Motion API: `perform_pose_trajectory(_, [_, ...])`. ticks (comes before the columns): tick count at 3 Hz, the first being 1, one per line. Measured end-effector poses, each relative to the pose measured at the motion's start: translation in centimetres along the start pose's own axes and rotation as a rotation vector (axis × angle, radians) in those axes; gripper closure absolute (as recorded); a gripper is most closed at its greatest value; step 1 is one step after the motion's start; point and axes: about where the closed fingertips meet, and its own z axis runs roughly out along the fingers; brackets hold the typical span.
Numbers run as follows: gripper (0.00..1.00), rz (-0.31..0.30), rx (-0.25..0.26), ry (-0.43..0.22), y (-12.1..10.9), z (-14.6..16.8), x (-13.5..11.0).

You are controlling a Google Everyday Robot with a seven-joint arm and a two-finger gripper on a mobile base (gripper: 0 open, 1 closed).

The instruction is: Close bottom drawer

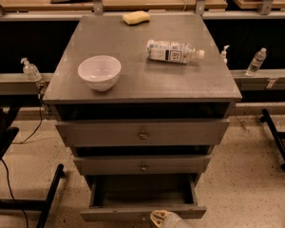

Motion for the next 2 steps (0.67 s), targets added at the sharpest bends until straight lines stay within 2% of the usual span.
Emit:
perform_pose_trajectory(1, [1.0, 0.006, 0.035, -0.005, -1.55, 0.33, -0.31])
perform_pose_trajectory(2, [1.0, 0.008, 0.041, -0.006, -1.86, 0.39, -0.37])
